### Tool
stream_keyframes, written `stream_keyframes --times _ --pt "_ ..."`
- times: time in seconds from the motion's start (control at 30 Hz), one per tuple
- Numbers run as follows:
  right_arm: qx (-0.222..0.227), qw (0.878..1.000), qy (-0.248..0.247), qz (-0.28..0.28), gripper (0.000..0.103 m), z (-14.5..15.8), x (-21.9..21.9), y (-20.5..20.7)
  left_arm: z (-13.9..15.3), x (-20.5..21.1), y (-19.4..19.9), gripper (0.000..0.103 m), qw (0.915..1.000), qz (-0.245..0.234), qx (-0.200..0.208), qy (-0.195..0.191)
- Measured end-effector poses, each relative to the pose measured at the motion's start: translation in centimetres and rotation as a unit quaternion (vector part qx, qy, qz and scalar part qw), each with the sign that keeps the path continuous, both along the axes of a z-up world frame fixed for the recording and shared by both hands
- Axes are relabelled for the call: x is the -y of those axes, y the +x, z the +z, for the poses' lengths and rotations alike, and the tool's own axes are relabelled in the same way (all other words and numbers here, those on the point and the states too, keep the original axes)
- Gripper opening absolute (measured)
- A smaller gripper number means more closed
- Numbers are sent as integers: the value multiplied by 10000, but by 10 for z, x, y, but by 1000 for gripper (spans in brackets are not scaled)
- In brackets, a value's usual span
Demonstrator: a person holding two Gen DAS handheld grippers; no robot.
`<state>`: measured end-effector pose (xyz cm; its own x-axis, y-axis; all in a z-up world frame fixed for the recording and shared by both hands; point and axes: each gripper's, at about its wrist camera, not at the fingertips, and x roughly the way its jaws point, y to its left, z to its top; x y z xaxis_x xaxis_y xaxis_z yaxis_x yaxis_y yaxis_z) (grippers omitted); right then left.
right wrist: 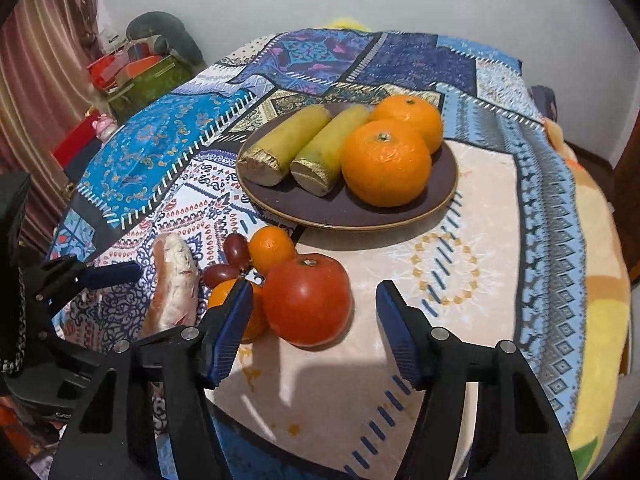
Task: Organize fruits
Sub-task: 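Grasp the pomelo segment with the left tool while the right tool grasps the tomato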
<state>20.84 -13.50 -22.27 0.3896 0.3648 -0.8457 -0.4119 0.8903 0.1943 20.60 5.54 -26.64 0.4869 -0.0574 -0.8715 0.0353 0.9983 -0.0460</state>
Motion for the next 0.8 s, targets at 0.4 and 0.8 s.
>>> stream_keyframes --times 0.4,0.8 --pt "-130 9997 161 91 43 0 3 3 8 -16 0 78 9994 7 -146 -324" --pt "23 10000 72 59 42 9 18 -10 0 -14 31 49 9980 8 -323 -539"
